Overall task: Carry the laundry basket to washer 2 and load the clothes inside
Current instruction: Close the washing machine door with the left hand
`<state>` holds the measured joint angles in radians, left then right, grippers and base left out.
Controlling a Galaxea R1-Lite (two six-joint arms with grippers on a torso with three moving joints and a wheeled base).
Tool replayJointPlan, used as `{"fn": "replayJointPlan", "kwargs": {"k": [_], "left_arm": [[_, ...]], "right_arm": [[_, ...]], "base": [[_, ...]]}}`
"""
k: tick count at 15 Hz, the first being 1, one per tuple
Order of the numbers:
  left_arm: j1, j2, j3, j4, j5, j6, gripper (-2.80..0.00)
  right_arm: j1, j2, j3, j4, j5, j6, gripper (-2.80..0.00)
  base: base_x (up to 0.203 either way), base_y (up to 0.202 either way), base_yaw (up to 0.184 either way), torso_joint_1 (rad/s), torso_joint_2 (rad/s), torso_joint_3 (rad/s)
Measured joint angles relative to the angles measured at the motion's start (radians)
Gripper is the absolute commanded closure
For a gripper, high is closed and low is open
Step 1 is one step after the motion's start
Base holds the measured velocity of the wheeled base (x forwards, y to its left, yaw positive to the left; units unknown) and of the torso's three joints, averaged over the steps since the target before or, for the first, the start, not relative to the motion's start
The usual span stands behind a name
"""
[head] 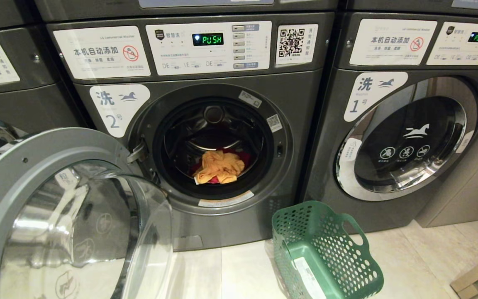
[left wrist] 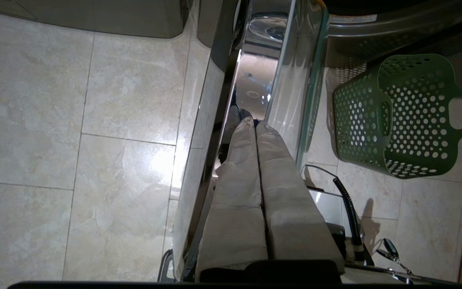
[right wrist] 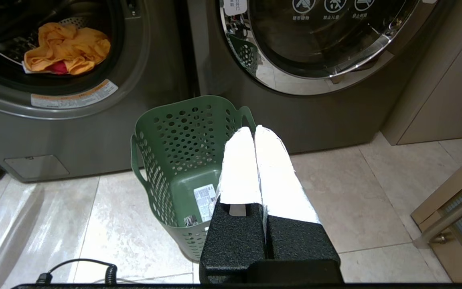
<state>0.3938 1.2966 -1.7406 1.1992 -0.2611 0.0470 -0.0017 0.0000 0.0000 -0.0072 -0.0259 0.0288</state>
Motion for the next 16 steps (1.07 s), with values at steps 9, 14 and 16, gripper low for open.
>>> {"fn": "replayJointPlan", "kwargs": {"k": [9, 14, 16], "left_arm": [[0.022, 0.023, 0.056, -0.082, 0.023, 0.006, 0.00], [0.216, 0.209, 0.024, -0.501, 0.163, 0.006, 0.00], [0.295, 0.283, 0.026, -0.569, 0.177, 0.014, 0.00]], "right_arm": [[0.000, 0.000, 0.000, 0.000, 0.000, 0.000, 0.00], [0.000, 0.000, 0.000, 0.000, 0.000, 0.001, 0.00], [0.000, 0.000, 0.000, 0.000, 0.000, 0.002, 0.00]], "base": [[0.000, 0.000, 0.000, 0.000, 0.00, 0.013], [0.000, 0.000, 0.000, 0.000, 0.00, 0.000], [0.000, 0.000, 0.000, 0.000, 0.00, 0.000]]}}
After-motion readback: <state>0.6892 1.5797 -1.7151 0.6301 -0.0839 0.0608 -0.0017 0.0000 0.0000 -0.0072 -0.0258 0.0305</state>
